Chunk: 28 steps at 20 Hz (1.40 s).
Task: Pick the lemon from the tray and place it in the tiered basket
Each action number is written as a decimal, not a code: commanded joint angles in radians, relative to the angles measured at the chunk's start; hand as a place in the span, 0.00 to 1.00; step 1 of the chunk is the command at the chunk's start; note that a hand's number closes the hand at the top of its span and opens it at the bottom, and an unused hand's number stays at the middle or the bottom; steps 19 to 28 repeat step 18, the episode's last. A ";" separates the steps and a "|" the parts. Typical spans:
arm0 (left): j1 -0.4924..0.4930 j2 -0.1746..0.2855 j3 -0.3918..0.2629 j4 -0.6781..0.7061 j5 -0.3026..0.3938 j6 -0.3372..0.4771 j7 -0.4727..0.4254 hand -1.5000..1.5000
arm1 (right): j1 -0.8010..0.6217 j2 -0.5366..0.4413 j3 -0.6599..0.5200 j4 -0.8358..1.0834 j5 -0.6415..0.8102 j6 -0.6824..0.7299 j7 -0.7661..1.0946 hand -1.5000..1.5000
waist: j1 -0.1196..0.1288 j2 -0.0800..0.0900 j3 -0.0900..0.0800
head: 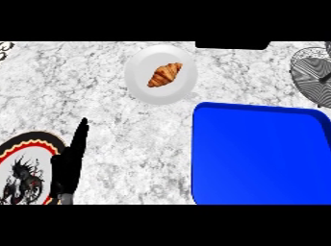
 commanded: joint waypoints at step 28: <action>0.058 0.002 0.039 -0.008 0.030 0.002 0.028 0.50 | 0.428 -0.378 -0.217 0.115 -0.192 0.375 -0.059 0.00 | -0.068 -0.007 0.007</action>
